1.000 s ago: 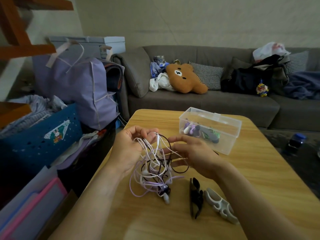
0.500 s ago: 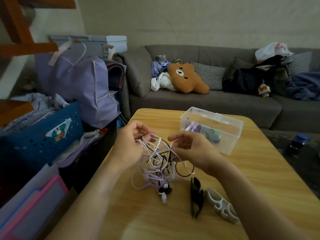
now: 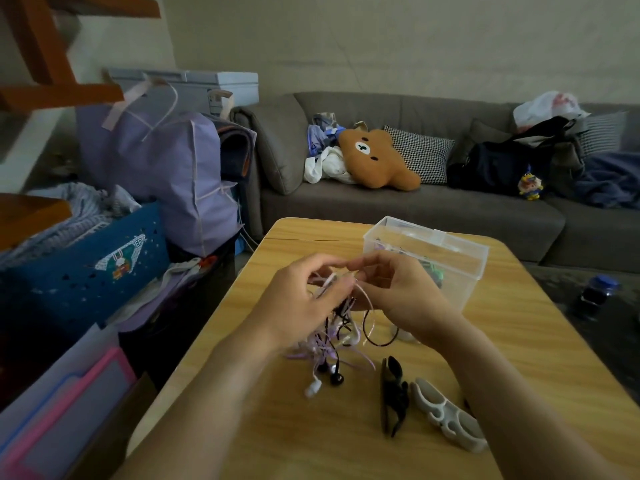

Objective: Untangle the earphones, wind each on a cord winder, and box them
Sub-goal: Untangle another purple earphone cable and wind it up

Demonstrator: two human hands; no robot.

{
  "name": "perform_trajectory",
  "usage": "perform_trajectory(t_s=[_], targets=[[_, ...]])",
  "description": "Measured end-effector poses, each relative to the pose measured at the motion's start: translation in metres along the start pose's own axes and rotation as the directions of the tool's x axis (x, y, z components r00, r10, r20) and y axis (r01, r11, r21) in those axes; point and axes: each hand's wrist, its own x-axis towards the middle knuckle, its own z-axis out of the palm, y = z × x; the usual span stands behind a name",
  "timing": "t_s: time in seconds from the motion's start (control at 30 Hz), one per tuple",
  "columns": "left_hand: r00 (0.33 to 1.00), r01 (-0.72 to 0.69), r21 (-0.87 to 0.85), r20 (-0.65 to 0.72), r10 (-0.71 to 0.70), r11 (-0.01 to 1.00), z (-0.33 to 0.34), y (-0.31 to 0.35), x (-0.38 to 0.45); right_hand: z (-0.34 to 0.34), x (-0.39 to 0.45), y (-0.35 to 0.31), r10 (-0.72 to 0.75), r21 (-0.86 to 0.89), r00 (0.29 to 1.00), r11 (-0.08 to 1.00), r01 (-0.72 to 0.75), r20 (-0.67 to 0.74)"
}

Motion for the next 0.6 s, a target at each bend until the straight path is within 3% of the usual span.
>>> perform_trajectory(t_s=[0.1,0.27,0.4,0.5,0.6], targets=[[1.000,-0.012,0.012,-0.014,0.012,1.000,0.000,-0.001,0.002,0.000,-0.001,-0.004,0.010,-0.018,1.000,1.000,-0.011,-0.006],[0.999,0.004,0.060,-0.036,-0.002,0.998,-0.010,-0.007,0.003,-0.003,0.000,-0.007,0.034,0.148,0.999,0.988,-0.032,-0.015],[0.992,0.082,0.190,0.080,-0.099,0.978,-0.020,-0.015,0.002,-0.007,0.001,-0.007,0.026,0.235,0.998,0.972,-0.009,-0.066],[0.981,0.106,0.242,0.131,-0.141,0.964,-0.021,-0.020,0.003,-0.008,0.002,-0.004,-0.017,0.049,0.994,0.999,0.023,-0.107],[0.965,0.157,0.112,0.195,-0.176,0.981,-0.022,-0.008,0.003,-0.006,0.003,-0.002,-0.039,-0.130,0.993,0.991,0.024,-0.115]])
